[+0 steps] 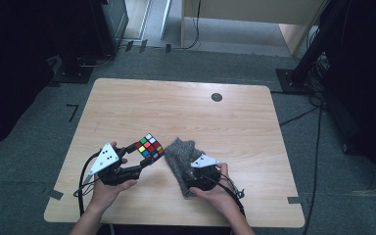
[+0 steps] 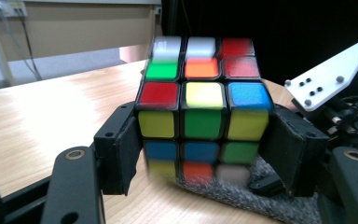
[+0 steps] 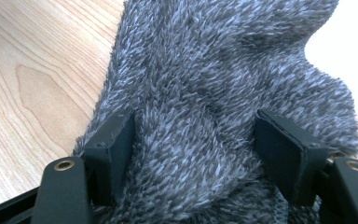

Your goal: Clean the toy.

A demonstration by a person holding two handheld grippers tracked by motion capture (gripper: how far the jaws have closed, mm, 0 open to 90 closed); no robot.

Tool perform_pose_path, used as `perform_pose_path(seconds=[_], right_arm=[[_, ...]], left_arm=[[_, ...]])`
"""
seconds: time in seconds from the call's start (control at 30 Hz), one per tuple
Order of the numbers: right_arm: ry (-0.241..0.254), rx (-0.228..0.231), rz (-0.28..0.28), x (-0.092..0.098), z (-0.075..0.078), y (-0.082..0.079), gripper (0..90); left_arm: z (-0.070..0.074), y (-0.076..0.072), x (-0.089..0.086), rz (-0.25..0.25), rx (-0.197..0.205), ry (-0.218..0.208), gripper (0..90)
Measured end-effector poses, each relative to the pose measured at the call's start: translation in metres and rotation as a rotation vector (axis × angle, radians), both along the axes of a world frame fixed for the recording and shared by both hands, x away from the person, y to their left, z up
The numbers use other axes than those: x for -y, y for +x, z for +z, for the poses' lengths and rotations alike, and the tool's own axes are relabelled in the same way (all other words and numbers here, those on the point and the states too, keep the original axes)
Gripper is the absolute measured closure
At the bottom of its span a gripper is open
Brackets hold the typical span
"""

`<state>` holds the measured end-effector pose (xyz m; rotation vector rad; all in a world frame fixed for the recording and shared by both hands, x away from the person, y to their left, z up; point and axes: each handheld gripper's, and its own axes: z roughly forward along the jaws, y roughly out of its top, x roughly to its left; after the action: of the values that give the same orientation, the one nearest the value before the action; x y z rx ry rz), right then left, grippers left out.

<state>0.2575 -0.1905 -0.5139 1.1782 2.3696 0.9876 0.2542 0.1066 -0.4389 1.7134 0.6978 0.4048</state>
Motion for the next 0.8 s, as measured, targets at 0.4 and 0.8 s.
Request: perform_pose_path(seconds=[0.4, 0.8], right_arm=[[0.036, 0.052, -0.028, 0.008, 0.002, -0.001, 79.4], [0.471, 0.256, 0.015, 0.022, 0.079, -0.028, 79.9]], left_arm=[[-0.01, -0.001, 0.011, 0.003, 0.015, 0.103, 34.9], [-0.012, -0.014, 0.031, -0.055, 0.094, 0.202, 35.0]])
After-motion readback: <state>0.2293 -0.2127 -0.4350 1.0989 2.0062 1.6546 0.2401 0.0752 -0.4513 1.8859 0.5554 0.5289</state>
